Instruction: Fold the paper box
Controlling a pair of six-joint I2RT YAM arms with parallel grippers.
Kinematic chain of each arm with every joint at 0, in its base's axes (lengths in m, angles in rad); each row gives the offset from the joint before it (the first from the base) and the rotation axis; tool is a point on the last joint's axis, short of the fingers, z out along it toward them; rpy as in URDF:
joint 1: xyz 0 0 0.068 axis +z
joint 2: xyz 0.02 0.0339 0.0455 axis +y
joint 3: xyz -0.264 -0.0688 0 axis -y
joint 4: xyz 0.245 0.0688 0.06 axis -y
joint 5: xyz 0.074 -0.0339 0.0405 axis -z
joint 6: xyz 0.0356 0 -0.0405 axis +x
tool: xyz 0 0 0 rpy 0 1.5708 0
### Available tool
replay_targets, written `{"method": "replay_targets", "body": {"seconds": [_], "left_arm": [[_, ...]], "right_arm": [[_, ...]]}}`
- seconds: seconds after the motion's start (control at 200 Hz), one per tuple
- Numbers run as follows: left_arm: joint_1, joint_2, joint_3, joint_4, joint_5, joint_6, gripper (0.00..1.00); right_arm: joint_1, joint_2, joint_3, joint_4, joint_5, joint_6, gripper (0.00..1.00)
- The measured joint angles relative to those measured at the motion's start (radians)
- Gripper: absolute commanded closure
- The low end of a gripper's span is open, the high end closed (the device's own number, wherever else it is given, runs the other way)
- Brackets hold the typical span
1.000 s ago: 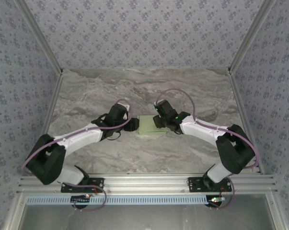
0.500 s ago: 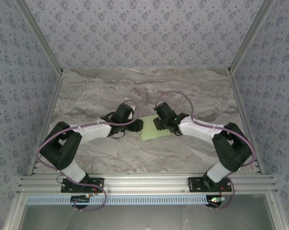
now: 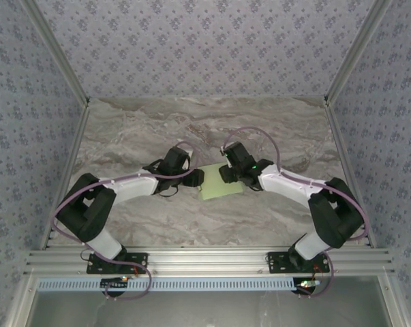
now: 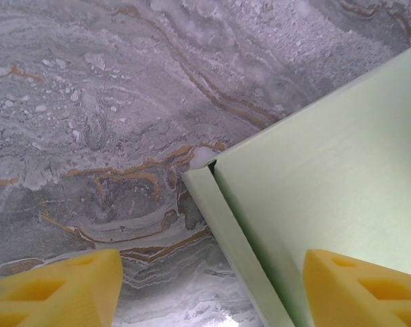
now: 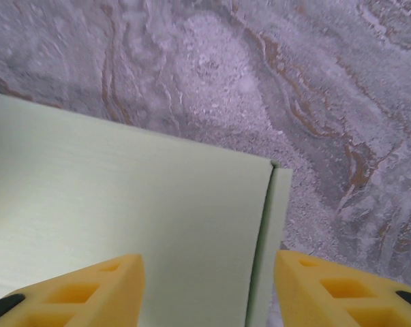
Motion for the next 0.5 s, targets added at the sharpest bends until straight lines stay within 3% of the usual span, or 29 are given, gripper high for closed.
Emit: {"method": "replay_targets", "body": {"seconds": [0.215, 0.505], "left_arm": [[0.0, -0.058, -0.005, 0.047, 0.02, -0.03, 0.28], [0.0, -0.045, -0.034, 0.072, 0.084, -0.089, 0.3]], "right_arm": [[-0.122, -0.071, -0.006, 0.001, -0.176, 0.003, 0.44], [-0.246, -0.012, -0.032, 0.002, -0.371, 0.03, 0.44]]}}
